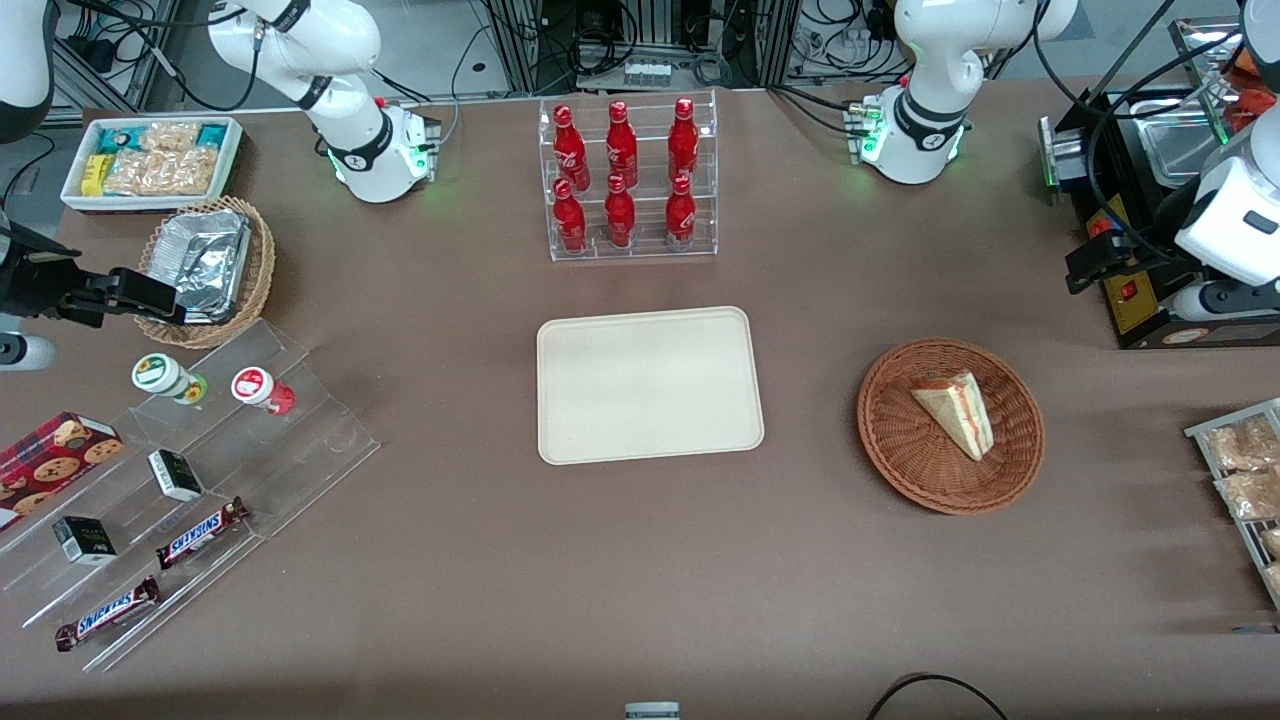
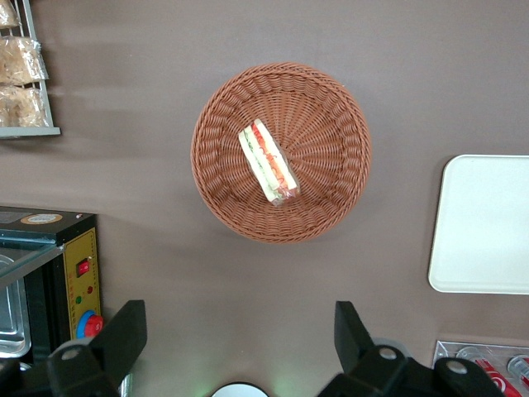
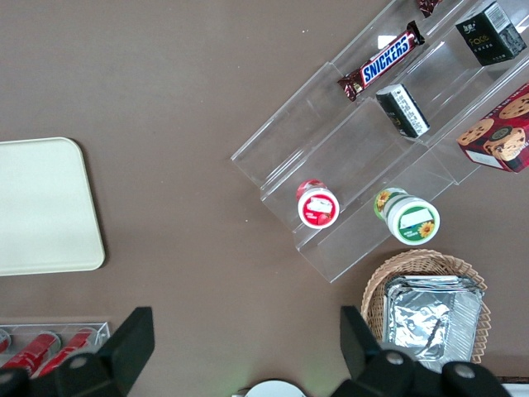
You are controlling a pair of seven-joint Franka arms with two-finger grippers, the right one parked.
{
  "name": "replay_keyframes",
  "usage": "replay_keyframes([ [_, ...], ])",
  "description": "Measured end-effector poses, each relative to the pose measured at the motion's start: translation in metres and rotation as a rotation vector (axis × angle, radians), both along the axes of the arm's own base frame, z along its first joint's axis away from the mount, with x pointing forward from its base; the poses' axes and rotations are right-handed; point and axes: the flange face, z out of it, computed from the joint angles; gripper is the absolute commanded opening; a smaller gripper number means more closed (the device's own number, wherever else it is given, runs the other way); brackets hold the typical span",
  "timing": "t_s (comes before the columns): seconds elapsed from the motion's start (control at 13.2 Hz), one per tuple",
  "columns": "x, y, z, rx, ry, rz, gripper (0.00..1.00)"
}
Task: Place sandwich from basket to tray
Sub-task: 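Move the left gripper over the wicker basket toward the sandwich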
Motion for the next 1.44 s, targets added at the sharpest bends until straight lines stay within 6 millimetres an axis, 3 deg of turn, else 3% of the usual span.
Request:
replay_keyframes([
  [0.3,-0.001,0.002,-0.001,-0.011,0.013,0.006,1.0],
  [0.53,0.01,0.002,-0.022,-0.011,0.043,0.006,1.0],
  [0.91,0.045,0.0,-0.104,-0.012,0.029,0.041,1.0],
  [1.13,0.045,-0.002,-0.163,-0.008,-0.025,0.161,1.0],
  [1.44,0.034,-0.018,-0.22,-0.015,-0.098,0.288,1.0],
])
